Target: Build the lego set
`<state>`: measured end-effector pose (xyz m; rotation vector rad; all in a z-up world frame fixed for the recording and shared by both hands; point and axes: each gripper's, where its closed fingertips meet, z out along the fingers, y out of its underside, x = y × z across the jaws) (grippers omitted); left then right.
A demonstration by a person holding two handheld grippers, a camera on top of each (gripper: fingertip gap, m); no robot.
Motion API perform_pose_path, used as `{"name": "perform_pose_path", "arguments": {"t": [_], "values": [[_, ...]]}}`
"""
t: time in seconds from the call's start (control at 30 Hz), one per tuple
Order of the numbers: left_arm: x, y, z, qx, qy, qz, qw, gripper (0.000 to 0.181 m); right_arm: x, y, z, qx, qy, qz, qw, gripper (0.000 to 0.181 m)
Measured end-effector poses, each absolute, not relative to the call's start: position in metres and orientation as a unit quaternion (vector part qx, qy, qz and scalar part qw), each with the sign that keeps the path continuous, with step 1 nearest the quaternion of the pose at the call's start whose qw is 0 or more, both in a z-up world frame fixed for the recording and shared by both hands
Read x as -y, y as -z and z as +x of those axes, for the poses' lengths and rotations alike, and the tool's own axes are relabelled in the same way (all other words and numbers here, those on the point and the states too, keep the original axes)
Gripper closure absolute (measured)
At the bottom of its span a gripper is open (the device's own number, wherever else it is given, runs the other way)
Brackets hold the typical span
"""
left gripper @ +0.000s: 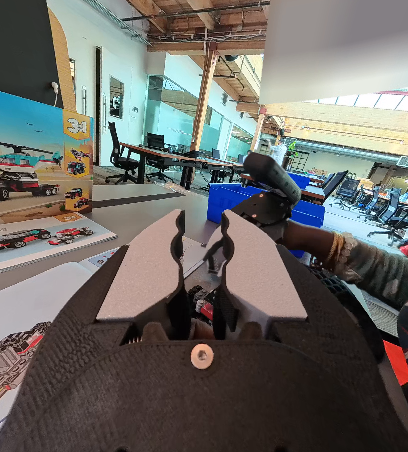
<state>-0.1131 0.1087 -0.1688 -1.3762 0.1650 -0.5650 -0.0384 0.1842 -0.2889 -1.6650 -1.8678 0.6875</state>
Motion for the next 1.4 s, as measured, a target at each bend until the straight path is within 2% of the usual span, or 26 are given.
{"name": "perform_pose_path", "arguments": {"t": [0.2, 0.4, 0.53, 0.73, 0.87, 0.97, 1.07, 1.17, 1.4], "values": [[-0.110, 0.170, -0.112, -0.077, 0.255, -0.629, 0.730, 0.153, -0.157, 0.294, -0.030, 0.836, -0.248, -0.424, 0.243, 0.144], [-0.110, 0.171, -0.113, -0.075, 0.257, -0.631, 0.728, 0.153, -0.152, 0.300, -0.026, 0.862, -0.274, -0.386, 0.182, 0.144], [-0.111, 0.171, -0.113, -0.074, 0.259, -0.631, 0.727, 0.153, -0.147, 0.301, -0.026, 0.869, -0.282, -0.369, 0.171, 0.144], [-0.110, 0.170, -0.114, -0.071, 0.263, -0.630, 0.728, 0.153, -0.148, 0.293, -0.022, 0.837, -0.293, -0.429, 0.172, 0.127], [-0.110, 0.170, -0.114, -0.069, 0.267, -0.628, 0.728, 0.153, -0.201, 0.271, -0.019, 0.737, -0.255, -0.551, 0.297, 0.141], [-0.110, 0.169, -0.114, -0.069, 0.270, -0.627, 0.728, 0.153, -0.246, 0.266, -0.001, 0.609, -0.199, -0.683, 0.351, 0.148], [-0.110, 0.169, -0.114, -0.067, 0.273, -0.625, 0.728, 0.153, -0.260, 0.275, 0.016, 0.552, -0.138, -0.739, 0.360, 0.154], [-0.109, 0.169, -0.114, -0.066, 0.276, -0.624, 0.728, 0.153, -0.261, 0.281, 0.015, 0.531, -0.138, -0.757, 0.356, 0.164], [-0.109, 0.169, -0.114, -0.065, 0.276, -0.623, 0.729, 0.153, -0.266, 0.298, 0.007, 0.504, -0.156, -0.789, 0.316, 0.161]]}}
